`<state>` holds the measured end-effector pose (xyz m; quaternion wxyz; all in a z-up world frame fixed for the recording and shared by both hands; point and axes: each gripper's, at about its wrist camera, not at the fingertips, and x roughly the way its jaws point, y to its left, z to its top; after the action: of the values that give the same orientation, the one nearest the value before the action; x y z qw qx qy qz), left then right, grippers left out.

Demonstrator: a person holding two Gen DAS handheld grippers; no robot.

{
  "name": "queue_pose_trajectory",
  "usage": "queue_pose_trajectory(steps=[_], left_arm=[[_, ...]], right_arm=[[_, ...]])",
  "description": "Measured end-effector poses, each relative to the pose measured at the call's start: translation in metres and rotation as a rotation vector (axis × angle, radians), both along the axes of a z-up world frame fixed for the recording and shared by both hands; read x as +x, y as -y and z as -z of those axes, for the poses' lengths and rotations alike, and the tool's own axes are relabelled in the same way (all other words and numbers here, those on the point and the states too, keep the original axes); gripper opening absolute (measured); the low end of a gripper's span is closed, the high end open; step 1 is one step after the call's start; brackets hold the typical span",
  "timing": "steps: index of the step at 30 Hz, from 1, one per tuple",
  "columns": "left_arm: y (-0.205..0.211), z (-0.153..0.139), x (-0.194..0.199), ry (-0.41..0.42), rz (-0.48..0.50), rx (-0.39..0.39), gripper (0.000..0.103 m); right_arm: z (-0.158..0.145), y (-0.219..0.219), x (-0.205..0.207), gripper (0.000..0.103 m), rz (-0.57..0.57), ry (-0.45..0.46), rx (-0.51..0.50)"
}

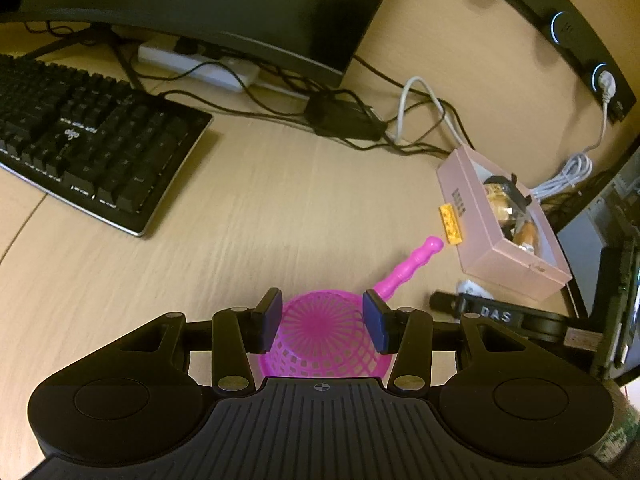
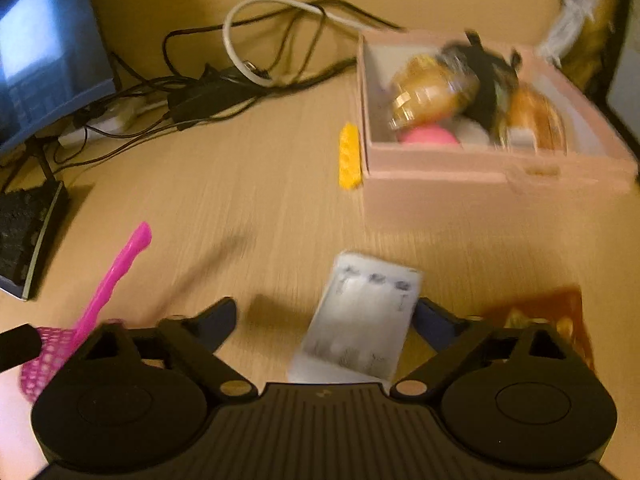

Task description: Organize objects

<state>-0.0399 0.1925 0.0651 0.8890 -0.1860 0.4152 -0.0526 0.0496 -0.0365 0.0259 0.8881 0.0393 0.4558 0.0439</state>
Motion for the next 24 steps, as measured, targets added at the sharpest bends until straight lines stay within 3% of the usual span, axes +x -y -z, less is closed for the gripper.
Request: queue_pose_trajectory(steps=[4, 10, 14, 19, 24], left_arm=[[-0.001, 0.003, 0.001, -0.013, 0.012, -0.001, 0.049], [0.009, 0.006, 0.008, -0.016, 0.044, -0.002, 0.049], [0.024, 0.002, 0.009, 0.0, 0.069, -0.012, 0.049], [0.049, -0.022, 0.013, 0.063, 0.101, -0.05, 0.049], [0.091, -0.058, 0.05, 0.155, 0.14, -0.077, 0.049]], right_arm=[[-0.004, -0.001, -0.002, 0.048, -0.068, 0.027, -0.051], [-0.011, 0.017, -0.023, 0.048, -0.109, -0.002, -0.067], [-0.032, 0.035, -0.046, 0.047, -0.139, 0.023, -0.059], [-0.064, 0.07, -0.076, 0.047, -0.125, 0.086, -0.043], [-0.078, 0.104, -0.098, 0.047, -0.084, 0.141, -0.062]])
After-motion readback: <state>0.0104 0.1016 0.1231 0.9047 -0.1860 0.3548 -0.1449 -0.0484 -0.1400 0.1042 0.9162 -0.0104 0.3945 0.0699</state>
